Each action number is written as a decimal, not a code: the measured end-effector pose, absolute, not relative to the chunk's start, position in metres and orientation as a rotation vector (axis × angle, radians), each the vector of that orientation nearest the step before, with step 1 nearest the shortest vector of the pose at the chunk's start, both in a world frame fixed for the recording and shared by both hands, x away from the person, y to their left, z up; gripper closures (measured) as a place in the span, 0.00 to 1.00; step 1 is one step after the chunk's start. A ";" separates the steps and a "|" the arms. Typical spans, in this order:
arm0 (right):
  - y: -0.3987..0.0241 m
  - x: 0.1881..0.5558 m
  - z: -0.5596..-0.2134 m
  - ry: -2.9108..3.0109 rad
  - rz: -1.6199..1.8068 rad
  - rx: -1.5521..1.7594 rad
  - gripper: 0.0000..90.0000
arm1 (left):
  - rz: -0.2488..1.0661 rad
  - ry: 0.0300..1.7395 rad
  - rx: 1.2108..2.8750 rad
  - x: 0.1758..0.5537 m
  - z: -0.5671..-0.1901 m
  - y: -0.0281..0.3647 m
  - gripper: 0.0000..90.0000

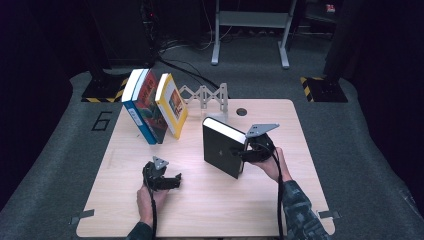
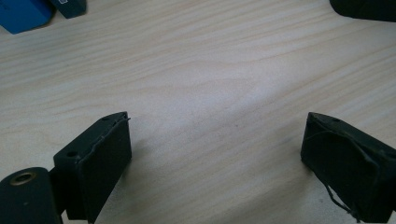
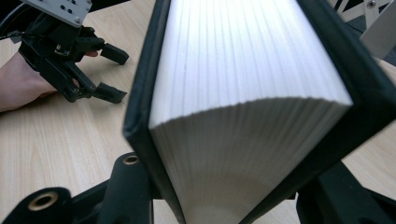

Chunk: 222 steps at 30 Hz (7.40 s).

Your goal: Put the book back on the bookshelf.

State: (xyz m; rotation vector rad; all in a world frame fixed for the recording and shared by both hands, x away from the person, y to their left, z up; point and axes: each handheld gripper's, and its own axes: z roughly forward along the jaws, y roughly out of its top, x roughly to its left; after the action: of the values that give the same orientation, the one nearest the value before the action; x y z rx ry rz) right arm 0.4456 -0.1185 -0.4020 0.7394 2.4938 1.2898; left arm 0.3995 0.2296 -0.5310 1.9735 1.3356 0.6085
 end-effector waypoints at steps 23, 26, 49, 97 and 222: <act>-0.110 0.448 -0.404 2.537 1.342 0.685 0.58 | 0.604 1.336 1.974 0.400 -0.531 0.230 0.09; -0.109 0.447 -0.405 2.528 1.348 0.693 0.57 | 0.601 1.335 1.971 0.400 -0.531 0.230 0.09; -0.140 0.428 -0.410 2.457 1.387 0.805 0.16 | 0.436 1.218 2.043 0.411 -0.516 0.237 0.04; -0.151 0.437 -0.417 2.418 1.262 1.004 0.03 | 0.170 0.794 2.227 0.452 -0.445 0.170 0.00; -0.159 0.471 -0.421 2.372 1.263 1.208 0.04 | 0.180 0.858 2.024 0.422 -0.443 0.157 0.04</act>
State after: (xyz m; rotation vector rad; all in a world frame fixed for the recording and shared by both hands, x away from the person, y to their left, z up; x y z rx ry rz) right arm 0.4715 -0.1592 -0.4206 1.2084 2.3719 1.2626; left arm 0.4216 0.1567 -0.4425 2.0242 0.8579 0.1799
